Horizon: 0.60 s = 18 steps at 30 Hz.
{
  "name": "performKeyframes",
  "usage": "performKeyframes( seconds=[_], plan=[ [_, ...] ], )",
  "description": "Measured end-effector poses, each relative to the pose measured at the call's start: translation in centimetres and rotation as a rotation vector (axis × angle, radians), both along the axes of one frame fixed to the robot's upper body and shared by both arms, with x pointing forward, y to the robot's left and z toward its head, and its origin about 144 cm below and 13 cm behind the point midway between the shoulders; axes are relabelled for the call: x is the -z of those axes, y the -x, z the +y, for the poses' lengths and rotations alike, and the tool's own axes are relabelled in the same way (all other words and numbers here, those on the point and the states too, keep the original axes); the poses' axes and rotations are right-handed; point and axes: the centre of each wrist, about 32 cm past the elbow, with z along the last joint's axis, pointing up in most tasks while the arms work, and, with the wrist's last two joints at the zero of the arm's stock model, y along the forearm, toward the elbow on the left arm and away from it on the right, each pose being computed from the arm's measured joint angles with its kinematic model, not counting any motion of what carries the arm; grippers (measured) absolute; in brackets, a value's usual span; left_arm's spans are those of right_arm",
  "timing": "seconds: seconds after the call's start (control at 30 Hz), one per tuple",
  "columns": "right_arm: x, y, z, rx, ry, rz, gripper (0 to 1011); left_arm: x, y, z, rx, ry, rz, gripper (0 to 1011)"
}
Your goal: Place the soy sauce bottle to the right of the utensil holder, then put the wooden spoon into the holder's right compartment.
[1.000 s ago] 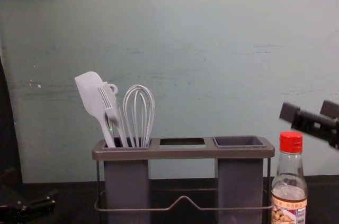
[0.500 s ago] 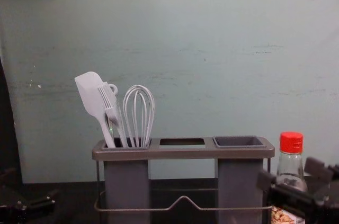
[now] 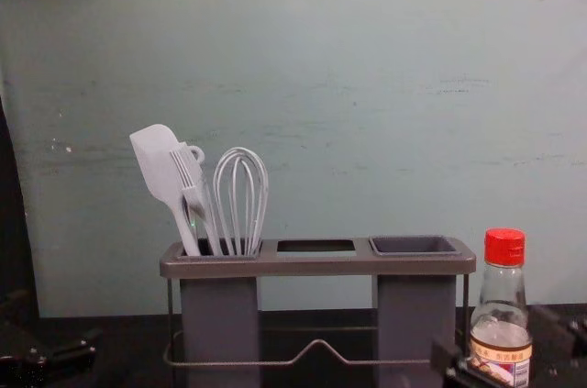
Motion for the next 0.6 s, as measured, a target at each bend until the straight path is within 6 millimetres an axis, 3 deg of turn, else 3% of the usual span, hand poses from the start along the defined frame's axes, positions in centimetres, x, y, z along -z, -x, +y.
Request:
performKeyframes(
  seconds=[0.17, 0.6],
  plan=[
    [-1.4, 0.4, -0.3, 0.001, 0.015, 0.119, 1003, 0.0, 0.0, 0.0, 0.000, 0.000, 0.000, 1000],
    [-4.6, 1.5, -0.7, -0.024, 0.124, 0.158, 1003, 0.0, 0.0, 0.0, 0.000, 0.000, 0.000, 1000]
  ],
)
